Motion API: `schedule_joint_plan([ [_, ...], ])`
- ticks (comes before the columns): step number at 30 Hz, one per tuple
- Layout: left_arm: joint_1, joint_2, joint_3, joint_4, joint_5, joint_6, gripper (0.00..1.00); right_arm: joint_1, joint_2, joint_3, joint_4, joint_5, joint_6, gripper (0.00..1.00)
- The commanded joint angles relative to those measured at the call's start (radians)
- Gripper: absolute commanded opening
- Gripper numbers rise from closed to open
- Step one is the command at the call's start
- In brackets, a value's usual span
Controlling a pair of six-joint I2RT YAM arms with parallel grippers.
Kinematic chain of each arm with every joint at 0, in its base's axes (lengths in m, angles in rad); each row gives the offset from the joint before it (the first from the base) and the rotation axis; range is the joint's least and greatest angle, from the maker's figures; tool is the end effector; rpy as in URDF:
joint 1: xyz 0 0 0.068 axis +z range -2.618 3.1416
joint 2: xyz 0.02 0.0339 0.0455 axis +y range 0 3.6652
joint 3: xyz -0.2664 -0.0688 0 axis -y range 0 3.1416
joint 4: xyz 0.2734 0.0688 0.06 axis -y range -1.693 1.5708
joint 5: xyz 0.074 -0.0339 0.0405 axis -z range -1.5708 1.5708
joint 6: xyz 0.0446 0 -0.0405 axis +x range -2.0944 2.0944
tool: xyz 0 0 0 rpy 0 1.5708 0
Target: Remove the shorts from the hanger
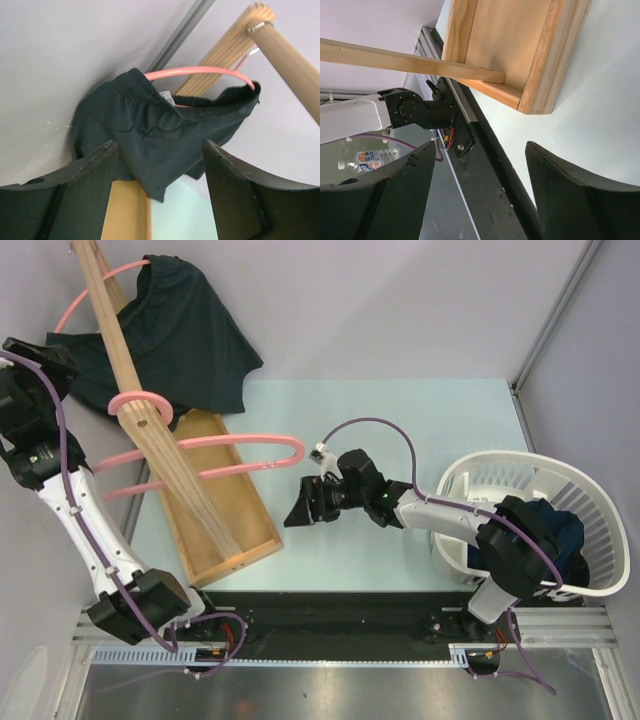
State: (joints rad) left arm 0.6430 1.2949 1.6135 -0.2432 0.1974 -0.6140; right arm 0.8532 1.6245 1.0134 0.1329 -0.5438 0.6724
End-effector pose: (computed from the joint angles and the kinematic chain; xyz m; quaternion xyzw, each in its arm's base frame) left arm 0.2499 0.1763 0.5213 -0.3394 0.5898 -0.0564 0.7306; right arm 0.2405 0.3107 0.2202 -0.2133 0.8071 0.5117 0.2032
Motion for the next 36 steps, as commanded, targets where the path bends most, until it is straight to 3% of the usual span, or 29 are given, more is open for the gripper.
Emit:
schedule_joint_plan([
  [1,0.014,-0.002,-0.004,-0.068,0.082,0.157,0.74,-0.008,-0.009,0.002,0.054,-0.031,0.024,0.78],
  [6,0.014,-0.049,-0.107,-0.005,0.089,0.142,0.72,-0.014,-0.015,0.002,0.082,-0.047,0.015,0.80],
  [12,0.012,-0.095,-0.149,-0.022,0.083,0.177,0.73,0.052,0.043,0.002,0.207,-0.051,-0.077,0.91],
  [15,0.011,-0.082,-0.116,-0.097,0.080,0.183,0.73,0.058,0.106,0.004,0.299,-0.036,-0.004,0.91],
  [20,0.007,-0.114,-0.197,-0.059,0.106,0.145,0.71,0.064,0.178,0.013,0.336,0.015,0.059,0.89],
  [24,0.006,-0.137,-0.230,-0.050,0.117,0.135,0.71,0.086,0.219,0.014,0.401,0.015,0.085,0.77],
  [27,0.006,-0.161,-0.241,-0.041,0.111,0.134,0.71,0.115,0.245,0.027,0.473,0.027,0.096,0.63],
  [30,0.006,-0.164,-0.222,-0.050,0.111,0.132,0.71,0.132,0.319,0.056,0.513,0.082,0.124,0.35],
  [34,0.006,-0.167,-0.210,-0.061,0.108,0.128,0.71,0.151,0.415,0.134,0.493,0.132,0.121,0.05],
  [36,0.006,-0.171,-0.205,-0.062,0.109,0.112,0.71,0.159,0.439,0.183,0.436,0.168,0.109,0.00],
])
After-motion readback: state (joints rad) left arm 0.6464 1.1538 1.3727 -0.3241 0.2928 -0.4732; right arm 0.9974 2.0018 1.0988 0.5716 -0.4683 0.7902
